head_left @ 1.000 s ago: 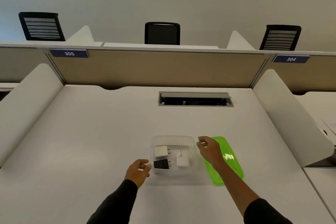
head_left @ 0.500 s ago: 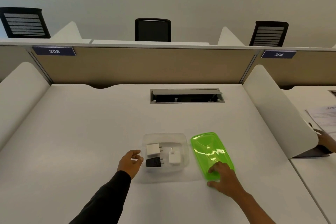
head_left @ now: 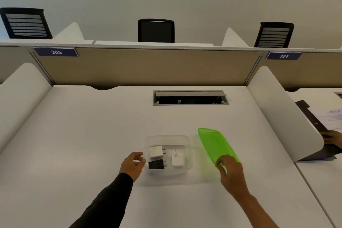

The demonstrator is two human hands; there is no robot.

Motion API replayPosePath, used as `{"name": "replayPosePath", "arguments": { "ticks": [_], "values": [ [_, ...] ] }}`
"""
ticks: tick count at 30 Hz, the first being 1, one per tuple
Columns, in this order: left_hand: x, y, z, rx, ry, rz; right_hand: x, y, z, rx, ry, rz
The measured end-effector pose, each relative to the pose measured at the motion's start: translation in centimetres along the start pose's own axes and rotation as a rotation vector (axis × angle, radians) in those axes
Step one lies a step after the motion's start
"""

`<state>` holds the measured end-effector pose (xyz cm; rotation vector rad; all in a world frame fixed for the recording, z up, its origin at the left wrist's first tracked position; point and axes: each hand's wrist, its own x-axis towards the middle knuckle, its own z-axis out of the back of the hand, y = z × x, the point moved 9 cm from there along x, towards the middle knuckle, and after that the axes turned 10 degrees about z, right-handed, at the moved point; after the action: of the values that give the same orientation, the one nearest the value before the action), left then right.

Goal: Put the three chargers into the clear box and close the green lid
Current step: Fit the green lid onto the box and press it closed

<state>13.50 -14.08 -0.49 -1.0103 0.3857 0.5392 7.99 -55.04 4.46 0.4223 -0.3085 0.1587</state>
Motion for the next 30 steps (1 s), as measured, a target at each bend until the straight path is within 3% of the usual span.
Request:
{"name": "replayPosePath", "arguments": {
  "ticks": [5,12,17,21,25,30],
  "values": [
    [-0.4,-1.6,0.6,0.008,-0.049,-0.078,4.2,-0.3,4.6,0.212,-0.256,-0.024],
    [-1.6,-6.1,0.3,-0.109,-0.011,-0.231,10.1,3.4,8.4,0.55,-0.439,-0.036],
    [-2.7,-9.4,-0.3,-0.192,0.06,-0.339,13.0,6.7,6.5,0.85,-0.419,-0.104],
    [-2.7,-9.5,0.8,-0.186,-0.004,-0.346,13.4,7.7,3.3,0.972,-0.421,-0.269],
    [-2.1,-7.7,1.7,-0.156,-0.027,-0.294,12.6,6.6,0.4,0.894,-0.387,-0.452],
    [-1.9,-5.6,1.1,-0.042,-0.008,-0.241,11.3,5.6,-2.8,0.726,-0.215,-0.509]
  ]
}}
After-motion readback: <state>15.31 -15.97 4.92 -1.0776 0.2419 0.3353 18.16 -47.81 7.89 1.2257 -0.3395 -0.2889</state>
